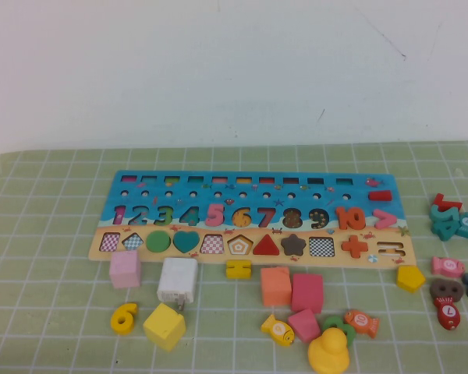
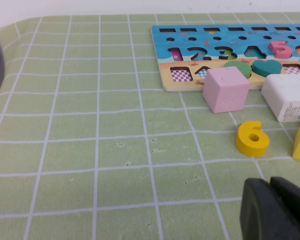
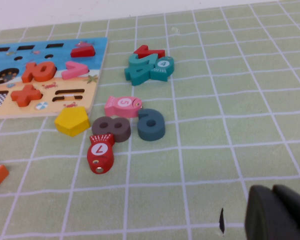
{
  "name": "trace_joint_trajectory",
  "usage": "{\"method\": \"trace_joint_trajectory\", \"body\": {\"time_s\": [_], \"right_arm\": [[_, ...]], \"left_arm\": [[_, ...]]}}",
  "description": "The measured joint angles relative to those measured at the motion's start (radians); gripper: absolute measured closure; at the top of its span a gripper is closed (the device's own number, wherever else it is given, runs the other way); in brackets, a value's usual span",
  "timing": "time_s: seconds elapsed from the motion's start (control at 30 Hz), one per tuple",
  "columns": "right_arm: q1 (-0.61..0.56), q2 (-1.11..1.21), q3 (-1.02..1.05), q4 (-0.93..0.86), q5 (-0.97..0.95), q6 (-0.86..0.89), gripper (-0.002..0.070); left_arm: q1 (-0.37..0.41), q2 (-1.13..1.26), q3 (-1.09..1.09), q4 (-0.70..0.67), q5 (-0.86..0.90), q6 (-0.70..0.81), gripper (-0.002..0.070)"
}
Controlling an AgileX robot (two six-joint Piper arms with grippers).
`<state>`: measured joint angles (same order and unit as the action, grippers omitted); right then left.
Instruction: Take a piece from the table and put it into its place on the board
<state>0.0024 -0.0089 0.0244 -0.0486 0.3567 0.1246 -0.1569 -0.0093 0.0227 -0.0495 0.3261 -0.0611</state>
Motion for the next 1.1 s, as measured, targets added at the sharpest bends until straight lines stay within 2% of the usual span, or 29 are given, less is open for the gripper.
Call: {"method": "trace_joint_trajectory", "body": {"time_s": [0.33, 0.53, 0.63, 0.73, 0.97, 1.1], "right_arm": [[0.0, 0.0, 0.0, 0.0, 0.0, 0.0, 0.0678], [0.0, 0.0, 0.0, 0.0, 0.0, 0.0, 0.0678], [0.0, 0.0, 0.0, 0.0, 0.0, 0.0, 0.0678], [0.0, 0.0, 0.0, 0.0, 0.0, 0.0, 0.0678], [0.0, 0.0, 0.0, 0.0, 0.0, 0.0, 0.0678], [0.0, 0.0, 0.0, 0.0, 0.0, 0.0, 0.0678]], "left_arm": [[0.0, 0.0, 0.0, 0.006, 0.0, 0.0, 0.0676], [0.0, 0.0, 0.0, 0.08, 0.0, 0.0, 0.0676], [0.0, 0.0, 0.002, 0.07, -0.029, -0.006, 0.0676], [0.0, 0.0, 0.004, -0.039, -0.092, -0.06, 0.0676], [0.0, 0.0, 0.004, -0.526, -0.293, -0.286, 0.0676], [0.0, 0.0, 0.004, -0.663, -0.332, -0.314, 0.0676]]}}
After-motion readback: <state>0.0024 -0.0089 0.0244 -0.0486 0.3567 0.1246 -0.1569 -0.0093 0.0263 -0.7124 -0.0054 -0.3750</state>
